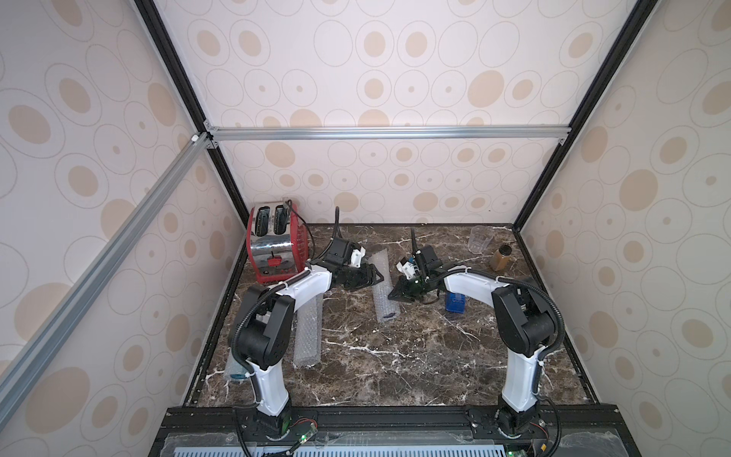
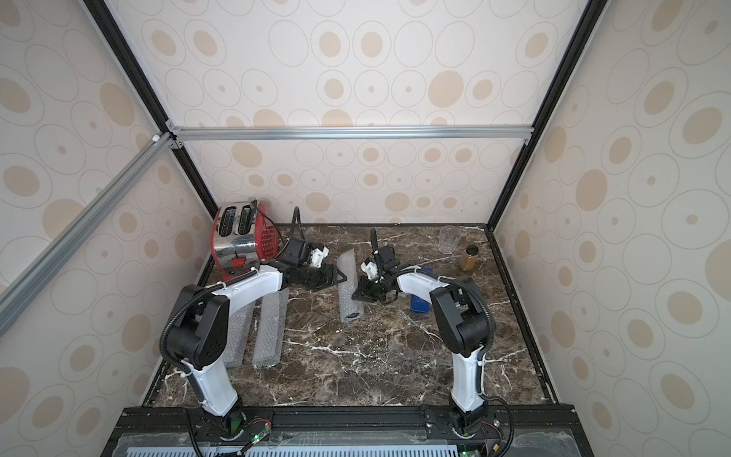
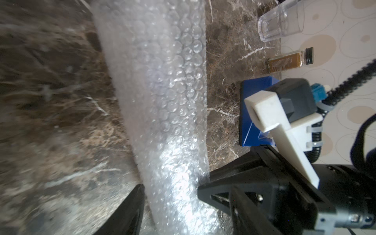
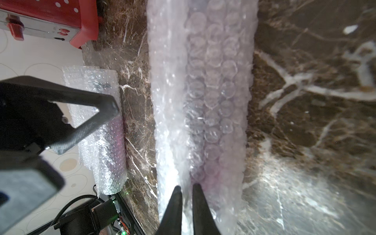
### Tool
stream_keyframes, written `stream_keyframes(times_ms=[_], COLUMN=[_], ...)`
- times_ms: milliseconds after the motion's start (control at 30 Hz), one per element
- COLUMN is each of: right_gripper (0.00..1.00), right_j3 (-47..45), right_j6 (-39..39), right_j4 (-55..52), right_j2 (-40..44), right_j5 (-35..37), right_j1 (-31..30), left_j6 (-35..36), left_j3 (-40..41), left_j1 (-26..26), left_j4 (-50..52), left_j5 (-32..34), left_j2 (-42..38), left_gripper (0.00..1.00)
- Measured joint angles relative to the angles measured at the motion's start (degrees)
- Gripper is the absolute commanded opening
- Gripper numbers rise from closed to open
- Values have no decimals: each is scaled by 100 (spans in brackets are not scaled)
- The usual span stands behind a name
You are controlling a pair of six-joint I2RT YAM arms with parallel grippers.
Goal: Wrap wine bottles in bubble wrap
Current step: Wrap the wine bottle in bubble wrap.
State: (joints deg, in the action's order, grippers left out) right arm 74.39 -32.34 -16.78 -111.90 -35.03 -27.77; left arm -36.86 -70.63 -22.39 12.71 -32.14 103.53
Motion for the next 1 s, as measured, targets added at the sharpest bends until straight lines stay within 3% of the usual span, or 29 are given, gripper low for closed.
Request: stream_keyframes(times_ms=[167,433,733,1000], right_gripper=[12,13,14,27], right_j3=[33,179,343,435], right_j6=[-92,-227,-317,-111], right_j4=[90,271,398,-50], right_j2=[-50,-186,-330,-229], right_j5=[-59,-138,-258,-26], right_j1=[-68,-264,-343,-326], left_j6=[61,74,177,225], left_j3=[339,31,-417,-463], left_j1=[133,133,114,111], left_j4=[-46,-234,-96,-111], left_j5=[350,155,72,52], left_j2=[-262,562,1128,1145], left_gripper=[70,77,69,62])
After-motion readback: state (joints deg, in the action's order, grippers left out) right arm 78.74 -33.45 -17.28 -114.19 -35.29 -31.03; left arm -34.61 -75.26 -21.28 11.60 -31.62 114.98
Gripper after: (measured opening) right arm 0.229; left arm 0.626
